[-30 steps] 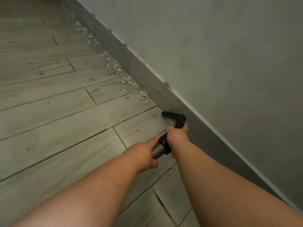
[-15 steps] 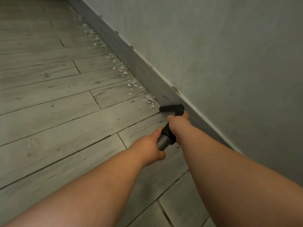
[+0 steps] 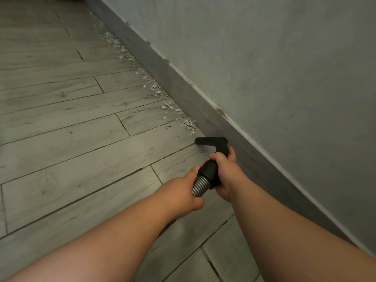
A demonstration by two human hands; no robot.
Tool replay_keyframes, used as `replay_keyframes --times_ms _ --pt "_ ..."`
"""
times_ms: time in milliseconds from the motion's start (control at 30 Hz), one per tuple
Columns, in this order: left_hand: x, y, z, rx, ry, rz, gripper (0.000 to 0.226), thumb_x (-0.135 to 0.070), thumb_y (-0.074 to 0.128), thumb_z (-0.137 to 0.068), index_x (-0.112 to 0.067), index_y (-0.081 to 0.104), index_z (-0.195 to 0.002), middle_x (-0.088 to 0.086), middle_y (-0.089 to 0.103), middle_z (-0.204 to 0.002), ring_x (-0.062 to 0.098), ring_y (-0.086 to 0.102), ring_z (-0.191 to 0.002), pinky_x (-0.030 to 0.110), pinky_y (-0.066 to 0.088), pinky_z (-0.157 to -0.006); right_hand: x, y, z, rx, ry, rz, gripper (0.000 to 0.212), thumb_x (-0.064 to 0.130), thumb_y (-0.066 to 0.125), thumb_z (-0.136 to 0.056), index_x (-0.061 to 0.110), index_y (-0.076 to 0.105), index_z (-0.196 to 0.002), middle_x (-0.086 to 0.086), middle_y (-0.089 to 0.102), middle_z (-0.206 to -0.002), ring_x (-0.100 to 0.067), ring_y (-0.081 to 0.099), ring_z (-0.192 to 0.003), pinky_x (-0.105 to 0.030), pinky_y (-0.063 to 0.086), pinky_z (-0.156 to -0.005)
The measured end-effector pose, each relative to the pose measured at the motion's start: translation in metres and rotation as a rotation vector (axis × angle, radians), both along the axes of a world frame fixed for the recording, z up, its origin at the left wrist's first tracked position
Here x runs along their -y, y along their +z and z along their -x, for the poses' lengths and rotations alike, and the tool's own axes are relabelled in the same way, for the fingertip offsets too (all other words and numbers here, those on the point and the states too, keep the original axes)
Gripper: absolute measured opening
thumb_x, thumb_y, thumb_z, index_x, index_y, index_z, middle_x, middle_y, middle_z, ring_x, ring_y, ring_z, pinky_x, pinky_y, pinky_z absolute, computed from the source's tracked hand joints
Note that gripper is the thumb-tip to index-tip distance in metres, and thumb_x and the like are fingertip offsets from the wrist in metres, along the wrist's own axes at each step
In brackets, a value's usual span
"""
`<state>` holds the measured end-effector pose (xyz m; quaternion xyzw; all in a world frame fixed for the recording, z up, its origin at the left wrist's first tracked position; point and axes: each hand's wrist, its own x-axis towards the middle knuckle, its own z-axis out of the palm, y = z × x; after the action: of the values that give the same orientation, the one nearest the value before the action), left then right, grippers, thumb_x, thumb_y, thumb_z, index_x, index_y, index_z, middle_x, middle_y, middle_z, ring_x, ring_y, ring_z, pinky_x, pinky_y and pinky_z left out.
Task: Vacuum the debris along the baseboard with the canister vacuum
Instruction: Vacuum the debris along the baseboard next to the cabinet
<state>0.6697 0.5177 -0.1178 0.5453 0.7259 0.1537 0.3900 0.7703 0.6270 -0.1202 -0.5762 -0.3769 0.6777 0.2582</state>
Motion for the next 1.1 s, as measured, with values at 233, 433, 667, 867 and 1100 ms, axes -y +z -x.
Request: replay_keyframes --times_ms 233,433,667,867,1100 --pt "0.022 0.016 0.024 0.021 0.017 0.003 0.086 -0.031 0.063 -0.081 -0.053 0.006 -0.142 -0.005 0.060 -0.095 0.012 0.070 -0.059 0.027 0.059 -0.061 0.014 0.007 0.023 -0.047 0.051 0.083 0.070 0.018 0.057 -0.091 0.048 0.023 -0.144 -0.016 0.057 -0.118 -0.025 0.061 -0.080 -0.041 0.055 -0.068" --pt "0.023 0.016 0.029 0.029 0.023 0.029 0.088 -0.031 0.063 -0.082 -0.052 0.004 -0.144 -0.005 0.058 -0.099 0.012 0.070 -0.063 0.028 0.060 -0.063 0.021 0.015 0.034 0.083 0.033 0.026 0.069 0.018 0.054 -0.091 0.042 0.021 -0.146 -0.013 0.054 -0.107 -0.028 0.059 -0.080 -0.041 0.056 -0.067" --pt "-0.004 0.010 0.022 0.000 -0.003 0.050 0.090 -0.027 0.062 -0.084 -0.044 0.002 -0.148 0.004 0.057 -0.113 0.018 0.070 -0.070 0.034 0.060 -0.069 0.004 0.010 0.027 0.128 -0.075 0.003 0.070 0.020 0.056 -0.091 0.040 0.021 -0.148 -0.013 0.054 -0.109 -0.030 0.061 -0.082 -0.040 0.054 -0.063" --pt "-0.014 0.002 0.027 0.003 0.062 0.057 0.094 -0.027 0.063 -0.082 -0.044 -0.001 -0.149 0.004 0.057 -0.108 0.020 0.067 -0.078 0.037 0.060 -0.069 -0.011 0.009 0.039 0.104 -0.001 0.013 0.072 0.019 0.055 -0.092 0.043 0.019 -0.149 -0.014 0.054 -0.108 -0.030 0.060 -0.082 -0.042 0.055 -0.066" --pt "-0.020 -0.005 0.033 0.044 0.057 0.065 0.094 -0.026 0.063 -0.082 -0.048 0.000 -0.148 0.004 0.057 -0.110 0.020 0.068 -0.077 0.036 0.061 -0.067 -0.014 0.006 0.045 0.168 -0.053 -0.003 0.070 0.020 0.054 -0.094 0.042 0.019 -0.150 -0.012 0.054 -0.104 -0.031 0.061 -0.084 -0.040 0.055 -0.061"
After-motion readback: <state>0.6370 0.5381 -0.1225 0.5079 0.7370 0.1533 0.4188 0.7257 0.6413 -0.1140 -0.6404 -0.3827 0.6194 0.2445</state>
